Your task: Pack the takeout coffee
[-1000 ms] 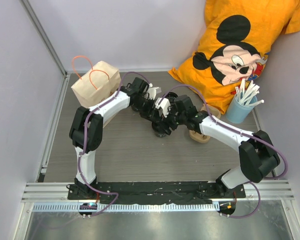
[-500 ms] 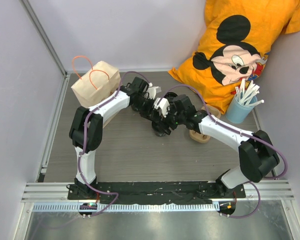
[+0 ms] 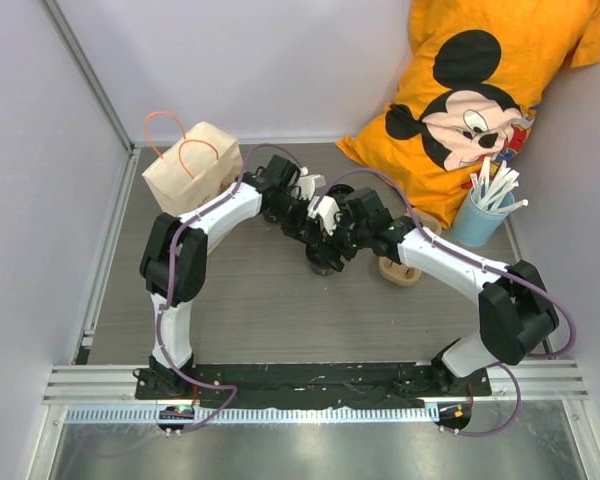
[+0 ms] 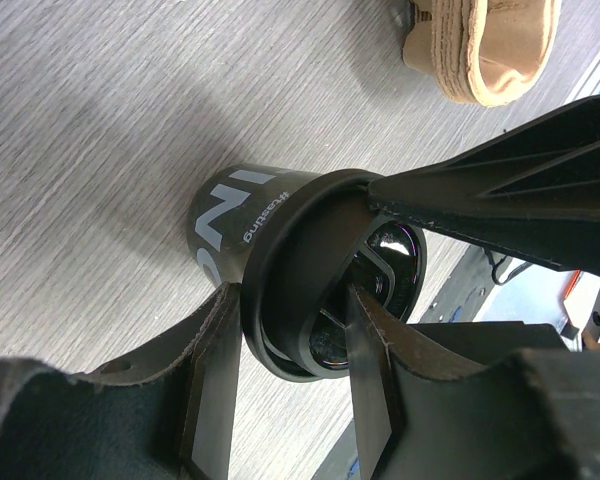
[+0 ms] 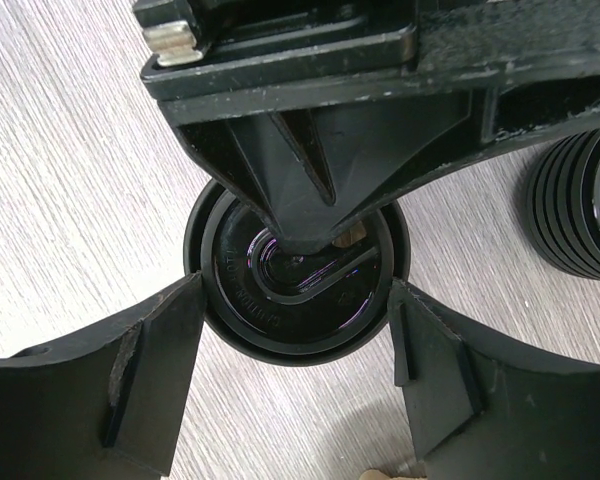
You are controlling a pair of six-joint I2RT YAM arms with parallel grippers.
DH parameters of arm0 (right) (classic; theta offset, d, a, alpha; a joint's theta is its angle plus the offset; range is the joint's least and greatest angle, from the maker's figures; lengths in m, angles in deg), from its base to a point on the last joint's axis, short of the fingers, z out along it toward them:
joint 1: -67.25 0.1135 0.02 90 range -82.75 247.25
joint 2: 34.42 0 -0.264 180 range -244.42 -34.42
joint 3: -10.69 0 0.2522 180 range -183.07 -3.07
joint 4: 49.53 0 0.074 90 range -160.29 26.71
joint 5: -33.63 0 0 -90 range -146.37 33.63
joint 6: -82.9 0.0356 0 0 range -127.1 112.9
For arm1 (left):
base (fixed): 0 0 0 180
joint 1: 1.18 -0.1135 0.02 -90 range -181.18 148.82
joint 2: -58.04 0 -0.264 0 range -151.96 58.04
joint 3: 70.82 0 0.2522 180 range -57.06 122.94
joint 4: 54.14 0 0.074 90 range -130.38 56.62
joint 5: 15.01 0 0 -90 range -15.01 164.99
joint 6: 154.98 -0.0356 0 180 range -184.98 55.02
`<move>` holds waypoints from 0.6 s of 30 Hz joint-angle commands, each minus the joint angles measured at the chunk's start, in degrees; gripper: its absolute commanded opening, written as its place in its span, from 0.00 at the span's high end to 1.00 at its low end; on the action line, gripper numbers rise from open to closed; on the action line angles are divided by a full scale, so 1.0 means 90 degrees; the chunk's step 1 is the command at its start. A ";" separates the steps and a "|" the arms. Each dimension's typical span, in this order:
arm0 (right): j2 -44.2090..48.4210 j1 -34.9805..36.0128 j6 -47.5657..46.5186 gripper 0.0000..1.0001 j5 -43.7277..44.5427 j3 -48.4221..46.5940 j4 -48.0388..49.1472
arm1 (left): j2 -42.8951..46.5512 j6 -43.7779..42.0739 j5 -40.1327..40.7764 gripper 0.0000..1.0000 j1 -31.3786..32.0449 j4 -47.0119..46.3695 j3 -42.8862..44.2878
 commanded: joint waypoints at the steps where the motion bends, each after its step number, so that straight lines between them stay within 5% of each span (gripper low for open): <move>1: -0.0074 0.0044 -0.0111 0.21 -0.0114 0.0047 -0.0881 | -0.0360 -0.0478 0.0890 0.59 -0.0017 0.0463 -0.0196; 7: 0.0014 0.0005 -0.0101 0.13 -0.0192 -0.0021 -0.0891 | -0.0321 -0.0478 0.0743 0.48 -0.0027 0.0454 -0.0157; 18: 0.0268 -0.0161 -0.0062 0.05 -0.0505 -0.0480 -0.1047 | -0.0311 -0.0478 0.0597 0.42 -0.0095 0.0463 -0.0079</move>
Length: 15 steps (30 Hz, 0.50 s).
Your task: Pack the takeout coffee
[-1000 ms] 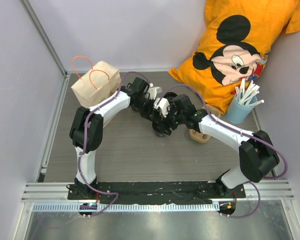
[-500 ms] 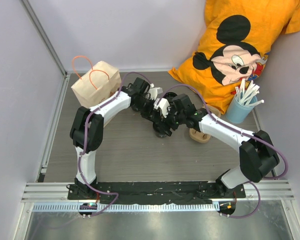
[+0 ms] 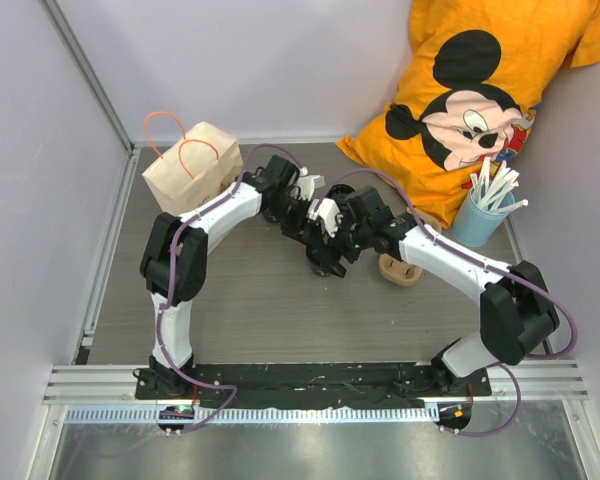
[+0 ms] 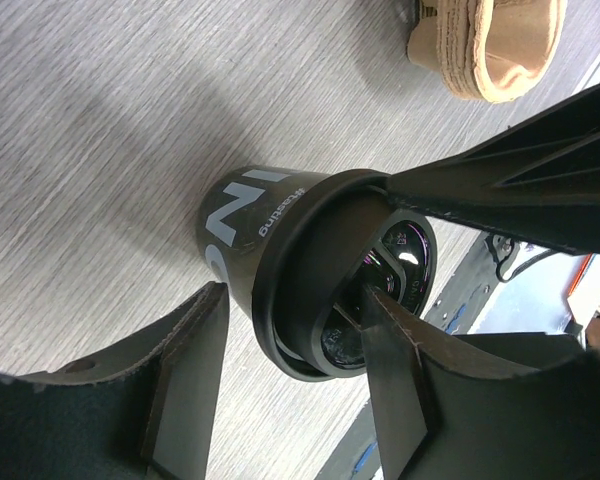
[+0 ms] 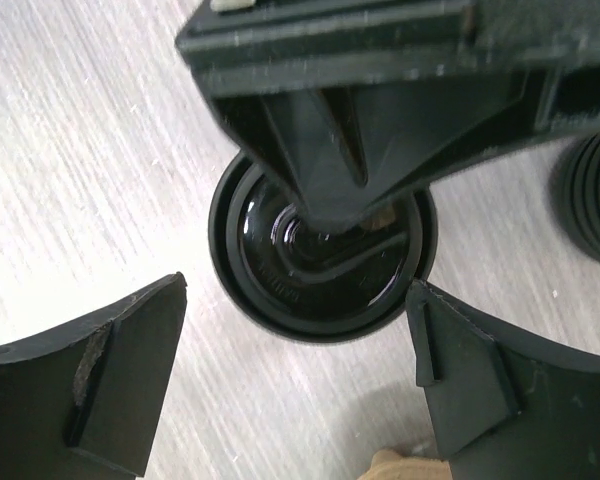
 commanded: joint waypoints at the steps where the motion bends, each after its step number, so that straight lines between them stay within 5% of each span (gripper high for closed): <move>1: 0.0266 -0.0095 0.0064 0.05 -0.0231 -0.0327 -0.0525 | -0.0287 -0.0383 0.0621 0.41 -0.0051 0.0439 -0.0062; 15: 0.0334 -0.0554 0.0182 0.04 -0.0582 -0.0805 -0.0701 | -0.0111 -0.0471 -0.0013 0.31 -0.0149 0.0498 0.0211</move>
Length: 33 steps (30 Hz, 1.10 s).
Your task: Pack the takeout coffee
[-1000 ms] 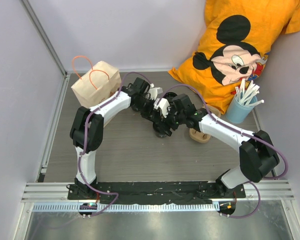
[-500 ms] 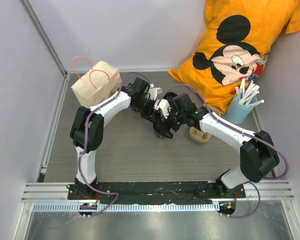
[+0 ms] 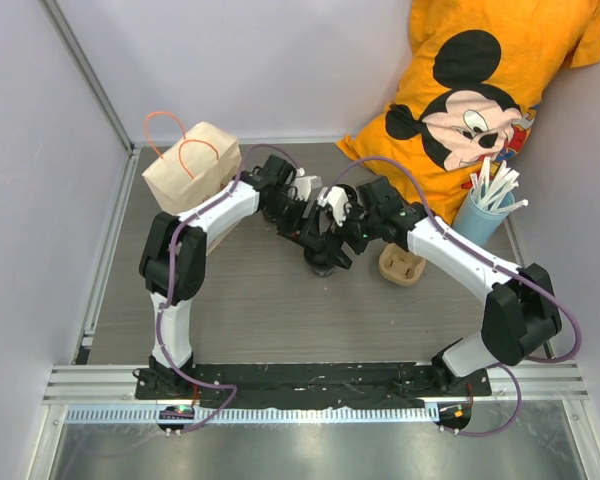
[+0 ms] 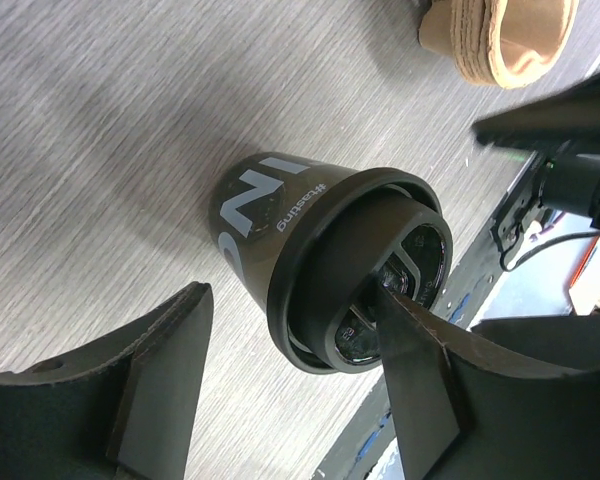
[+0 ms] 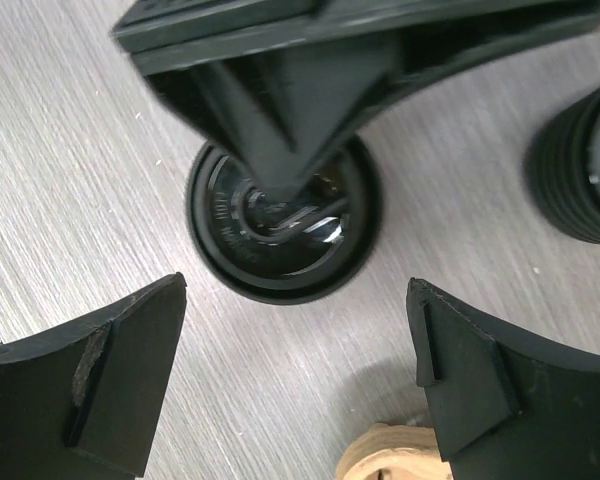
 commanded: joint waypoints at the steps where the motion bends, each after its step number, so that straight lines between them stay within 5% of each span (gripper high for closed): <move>1: 0.0261 -0.0173 0.0121 0.04 -0.0276 -0.0366 -0.0011 | -0.0120 -0.0320 0.0037 0.30 -0.0045 0.0291 0.0245; 17: 0.0242 -0.0466 0.0209 0.04 -0.0354 -0.0366 0.0038 | -0.0443 -0.0203 -0.0460 0.27 -0.0064 0.0496 0.1085; 33: 0.0437 -0.1032 0.0014 0.07 -0.0735 -0.0776 -0.0265 | 0.0230 -0.0505 -0.1203 0.18 -0.0074 0.0994 0.1544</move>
